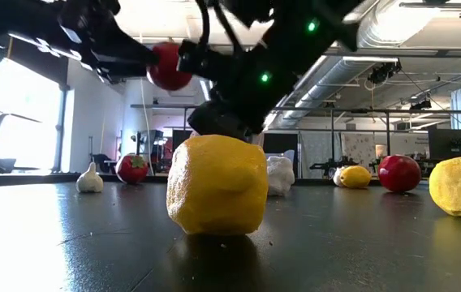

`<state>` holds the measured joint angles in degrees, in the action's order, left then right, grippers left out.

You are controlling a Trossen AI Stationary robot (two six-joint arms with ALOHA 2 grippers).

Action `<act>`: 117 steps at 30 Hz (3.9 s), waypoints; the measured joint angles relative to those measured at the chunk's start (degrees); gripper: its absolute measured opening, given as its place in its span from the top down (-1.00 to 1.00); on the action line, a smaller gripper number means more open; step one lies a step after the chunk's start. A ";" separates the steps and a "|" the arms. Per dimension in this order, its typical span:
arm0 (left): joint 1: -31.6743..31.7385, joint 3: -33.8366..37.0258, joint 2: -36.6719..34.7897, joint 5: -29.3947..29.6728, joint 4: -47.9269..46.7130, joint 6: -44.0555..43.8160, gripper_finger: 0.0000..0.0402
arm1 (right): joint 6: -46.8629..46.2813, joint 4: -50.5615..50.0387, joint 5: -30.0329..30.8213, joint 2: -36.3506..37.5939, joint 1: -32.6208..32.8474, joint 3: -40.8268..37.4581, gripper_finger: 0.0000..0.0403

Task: Sort produce into baskets
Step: Put the bottom tomato into the dark green bin, then put the top garlic into the white bin

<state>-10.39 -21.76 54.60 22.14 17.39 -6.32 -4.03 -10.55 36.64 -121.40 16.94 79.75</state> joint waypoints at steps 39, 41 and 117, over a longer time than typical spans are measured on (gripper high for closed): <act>-36.94 -35.50 10.49 -17.01 -83.90 -46.56 0.12 | -6.33 49.89 -5.12 14.34 -3.40 -37.49 1.00; -38.02 -35.50 12.04 -18.25 -87.35 -48.43 0.13 | -6.18 49.89 -5.12 14.34 -3.41 -37.49 1.00; -25.51 -39.30 29.93 -7.86 -84.88 -14.02 1.00 | -5.99 48.92 -5.11 14.27 -5.06 -37.40 1.00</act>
<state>-35.90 -61.06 84.53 14.29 -67.49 -20.34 -10.02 38.37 31.53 -107.13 11.88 42.35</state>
